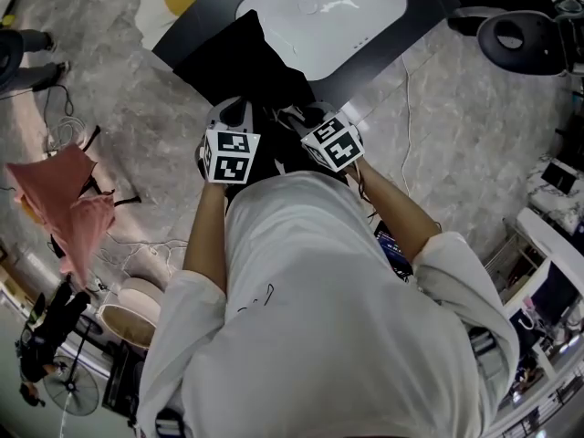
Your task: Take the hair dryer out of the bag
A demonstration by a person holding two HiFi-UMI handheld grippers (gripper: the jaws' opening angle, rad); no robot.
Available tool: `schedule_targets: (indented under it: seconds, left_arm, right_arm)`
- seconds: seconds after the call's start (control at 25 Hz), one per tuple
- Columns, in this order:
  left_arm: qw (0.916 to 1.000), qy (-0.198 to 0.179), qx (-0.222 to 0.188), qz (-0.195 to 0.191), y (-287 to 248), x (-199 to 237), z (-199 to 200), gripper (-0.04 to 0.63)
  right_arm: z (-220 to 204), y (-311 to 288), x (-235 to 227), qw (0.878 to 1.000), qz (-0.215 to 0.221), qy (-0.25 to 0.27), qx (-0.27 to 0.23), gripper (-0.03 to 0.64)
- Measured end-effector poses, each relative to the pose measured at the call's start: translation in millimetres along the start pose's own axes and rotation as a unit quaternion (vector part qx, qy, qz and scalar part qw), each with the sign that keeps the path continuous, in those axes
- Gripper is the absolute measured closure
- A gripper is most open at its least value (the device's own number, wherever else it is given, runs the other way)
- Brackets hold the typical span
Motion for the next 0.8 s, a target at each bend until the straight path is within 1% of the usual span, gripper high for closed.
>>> schedule_targets:
  seconds: [0.08,0.16,0.2,0.28,0.48,0.52,0.56,0.68,0.72,0.8]
  left_arm:
    - [0.9999,-0.006,0.009,-0.011,-1,-6,-1,0.565]
    - [0.9992,-0.016,0.016,-0.031,1,-13,-2,0.557]
    - [0.9988,-0.02,0.015,-0.042,5,-14,-1,0.539]
    - [0.9977,-0.022,0.014,-0.063,18,-12,1,0.439]
    - [0.9953,-0.03,-0.004,-0.092,52,8,13,0.369]
    - [0.9953,-0.031,-0.006,-0.091,52,14,17,0.367]
    - [0.9961,-0.032,-0.007,-0.082,49,21,21,0.366]
    - [0.9978,-0.053,0.009,-0.039,24,38,35,0.357]
    - [0.9974,-0.06,0.015,-0.035,15,40,39,0.357]
    - [0.9961,-0.074,0.025,-0.04,-1,36,47,0.354]
  right_arm:
    - [-1,-1,-1,1.0,-0.003,0.001,-0.001,0.551]
    - [-2,-1,-1,1.0,-0.005,0.0,-0.002,0.551]
    - [-2,-1,-1,1.0,-0.006,0.0,-0.002,0.551]
    - [-2,-1,-1,1.0,-0.006,-0.001,-0.005,0.551]
    - [-2,-2,0,1.0,-0.007,0.001,-0.008,0.551]
    - [-2,-2,0,1.0,-0.008,0.001,-0.009,0.551]
    - [-3,-2,0,1.0,-0.009,0.001,-0.011,0.551]
    - [-3,-3,1,1.0,-0.014,0.0,-0.012,0.551]
    - [-2,-3,2,1.0,-0.015,-0.001,-0.012,0.549]
    - [-2,-2,4,1.0,-0.017,-0.001,-0.013,0.551]
Point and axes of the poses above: the fingertips, and each gripper's own axes: y backward along the fingers, x to its left, z out of its top, the point moved 5 cm from there along y, backward along the fingers, and after that the axes turned 3 degrees about x, right-handed, at the moved point
